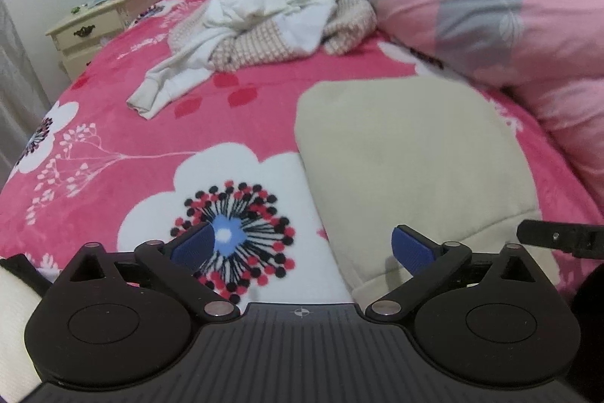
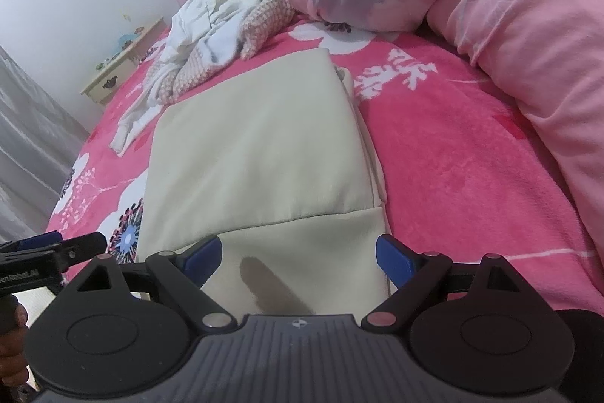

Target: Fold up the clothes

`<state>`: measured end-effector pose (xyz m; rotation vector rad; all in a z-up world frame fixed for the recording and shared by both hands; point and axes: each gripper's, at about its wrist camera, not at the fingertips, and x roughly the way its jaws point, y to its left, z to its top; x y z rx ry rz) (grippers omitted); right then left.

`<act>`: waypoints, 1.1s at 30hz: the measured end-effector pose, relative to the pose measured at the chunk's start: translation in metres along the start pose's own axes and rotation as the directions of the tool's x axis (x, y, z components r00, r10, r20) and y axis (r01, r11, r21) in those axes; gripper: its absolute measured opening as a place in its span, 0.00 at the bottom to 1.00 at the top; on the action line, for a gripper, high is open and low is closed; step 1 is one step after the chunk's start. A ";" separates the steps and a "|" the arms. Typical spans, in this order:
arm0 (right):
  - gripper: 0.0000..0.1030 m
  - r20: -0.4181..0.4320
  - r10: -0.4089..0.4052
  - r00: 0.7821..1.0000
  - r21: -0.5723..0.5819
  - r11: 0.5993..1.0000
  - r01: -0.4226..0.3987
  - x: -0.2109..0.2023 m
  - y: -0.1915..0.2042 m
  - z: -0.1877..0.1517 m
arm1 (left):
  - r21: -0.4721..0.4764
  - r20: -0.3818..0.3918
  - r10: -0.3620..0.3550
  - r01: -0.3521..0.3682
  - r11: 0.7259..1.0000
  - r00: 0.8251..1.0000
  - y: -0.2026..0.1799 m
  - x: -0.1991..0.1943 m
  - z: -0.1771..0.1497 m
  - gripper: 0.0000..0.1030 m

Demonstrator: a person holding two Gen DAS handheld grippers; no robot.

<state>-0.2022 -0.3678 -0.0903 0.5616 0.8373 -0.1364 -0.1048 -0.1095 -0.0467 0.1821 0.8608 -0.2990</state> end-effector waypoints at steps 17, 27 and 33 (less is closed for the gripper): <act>0.89 0.011 0.047 0.999 0.054 0.997 -0.048 0.001 -0.027 0.039 | -0.167 -0.014 -0.195 0.190 0.968 0.981 0.041 0.046 -0.018 1.00; 0.91 -0.119 0.210 0.970 0.191 0.964 -0.186 0.086 -0.068 0.090 | -0.316 0.006 -0.517 0.492 0.811 0.856 0.060 0.097 -0.022 1.00; 0.96 -0.119 0.330 0.936 0.259 0.921 -0.292 0.106 -0.077 0.100 | -0.290 -0.009 -0.645 0.615 0.733 0.764 0.048 0.123 -0.009 0.99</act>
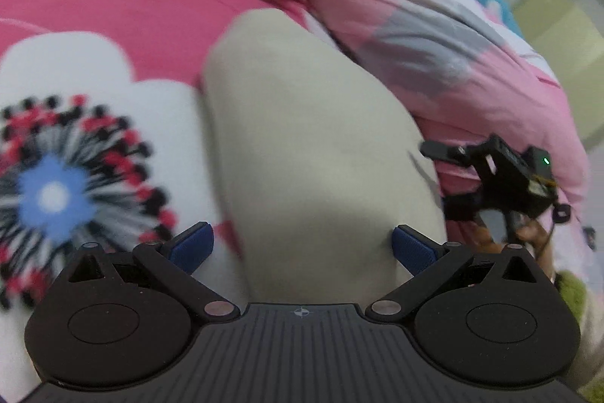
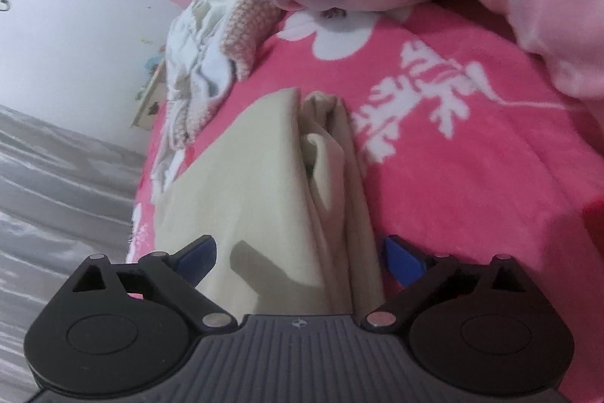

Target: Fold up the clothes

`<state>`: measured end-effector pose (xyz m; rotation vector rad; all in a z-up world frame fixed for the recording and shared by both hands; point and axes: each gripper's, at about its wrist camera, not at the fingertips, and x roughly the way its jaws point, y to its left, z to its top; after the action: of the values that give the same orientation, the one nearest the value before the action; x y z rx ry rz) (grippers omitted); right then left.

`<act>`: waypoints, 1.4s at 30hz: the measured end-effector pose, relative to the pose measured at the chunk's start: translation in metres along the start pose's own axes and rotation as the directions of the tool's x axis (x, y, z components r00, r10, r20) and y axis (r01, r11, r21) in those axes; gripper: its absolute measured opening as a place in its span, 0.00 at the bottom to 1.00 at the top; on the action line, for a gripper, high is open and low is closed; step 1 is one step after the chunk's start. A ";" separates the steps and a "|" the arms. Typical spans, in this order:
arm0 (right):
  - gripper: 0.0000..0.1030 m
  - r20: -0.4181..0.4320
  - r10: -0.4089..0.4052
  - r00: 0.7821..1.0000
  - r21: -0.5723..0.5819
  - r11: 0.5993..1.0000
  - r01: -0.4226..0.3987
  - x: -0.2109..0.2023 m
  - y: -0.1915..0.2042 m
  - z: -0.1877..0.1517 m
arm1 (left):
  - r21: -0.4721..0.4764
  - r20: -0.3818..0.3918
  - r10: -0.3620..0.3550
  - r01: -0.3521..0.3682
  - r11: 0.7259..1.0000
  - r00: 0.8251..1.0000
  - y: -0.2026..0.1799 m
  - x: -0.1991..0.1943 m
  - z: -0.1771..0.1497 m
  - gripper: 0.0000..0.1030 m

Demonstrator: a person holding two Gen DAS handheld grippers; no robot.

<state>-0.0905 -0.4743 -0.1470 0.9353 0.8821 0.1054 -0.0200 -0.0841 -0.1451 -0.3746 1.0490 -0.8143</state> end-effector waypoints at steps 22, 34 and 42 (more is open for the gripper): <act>0.97 -0.178 0.202 0.963 0.031 0.979 -0.200 0.026 -0.007 -0.014 | 0.012 -0.011 -0.146 0.146 0.989 0.989 0.007 0.023 0.005 0.95; 0.44 -0.105 0.004 0.994 -0.141 0.990 -0.019 0.027 0.043 -0.017 | 0.066 0.029 -0.072 0.070 0.995 0.997 -0.015 0.011 0.004 0.80; 0.35 -0.047 0.006 0.999 -0.252 0.968 -0.018 0.011 0.083 -0.030 | 0.055 0.099 -0.111 0.106 0.993 0.989 -0.031 -0.023 -0.003 0.80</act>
<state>-0.0813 -0.3990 -0.1007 0.7023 0.8826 0.2450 -0.0413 -0.0872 -0.1128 -0.4293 0.9175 -0.9078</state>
